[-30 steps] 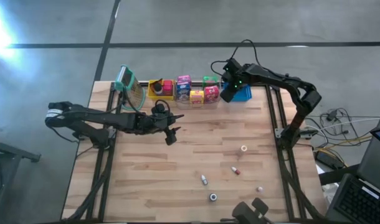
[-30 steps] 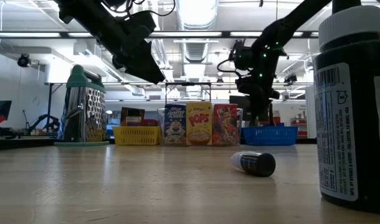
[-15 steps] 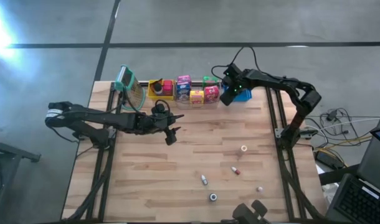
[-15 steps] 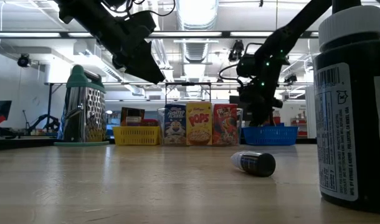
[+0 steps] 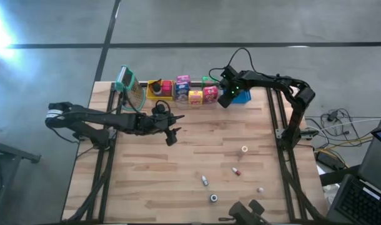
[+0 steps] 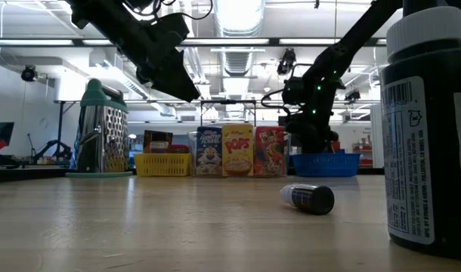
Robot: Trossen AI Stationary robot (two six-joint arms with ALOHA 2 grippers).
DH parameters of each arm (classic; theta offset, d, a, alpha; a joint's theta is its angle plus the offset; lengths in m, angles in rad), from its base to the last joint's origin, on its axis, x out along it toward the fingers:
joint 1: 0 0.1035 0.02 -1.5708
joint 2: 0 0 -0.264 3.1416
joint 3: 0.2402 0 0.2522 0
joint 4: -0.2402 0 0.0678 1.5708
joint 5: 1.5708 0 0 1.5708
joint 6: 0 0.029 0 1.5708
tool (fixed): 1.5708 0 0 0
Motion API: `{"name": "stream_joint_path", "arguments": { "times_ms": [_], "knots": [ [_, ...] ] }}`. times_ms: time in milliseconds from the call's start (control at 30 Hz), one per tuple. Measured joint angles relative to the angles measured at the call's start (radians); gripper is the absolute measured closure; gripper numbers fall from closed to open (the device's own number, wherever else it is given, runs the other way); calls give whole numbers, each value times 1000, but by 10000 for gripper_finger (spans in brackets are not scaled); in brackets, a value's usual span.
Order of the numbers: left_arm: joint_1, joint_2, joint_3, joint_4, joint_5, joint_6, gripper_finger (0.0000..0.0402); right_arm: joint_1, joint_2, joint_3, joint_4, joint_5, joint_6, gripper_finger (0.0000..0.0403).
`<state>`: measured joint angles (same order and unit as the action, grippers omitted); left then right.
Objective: Pick & Place Kitchen Items
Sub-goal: Put the top blue bottle into the blue bin, then put the right orange bottle into the blue bin
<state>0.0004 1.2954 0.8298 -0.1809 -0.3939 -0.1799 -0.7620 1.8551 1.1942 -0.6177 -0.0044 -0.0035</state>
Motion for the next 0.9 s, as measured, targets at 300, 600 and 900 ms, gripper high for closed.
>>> {"name": "stream_joint_path", "arguments": {
  "times_ms": [300,600,900],
  "knots": [
    [0,0,0,0,0,0,158,0,-26,-3,-15,27,0,302],
    [0,0,0,0,0,0,158,0,-36,-4,-22,30,-7,268],
    [0,0,0,0,0,0,158,20,-171,42,-138,30,-49,243]
  ]
}}
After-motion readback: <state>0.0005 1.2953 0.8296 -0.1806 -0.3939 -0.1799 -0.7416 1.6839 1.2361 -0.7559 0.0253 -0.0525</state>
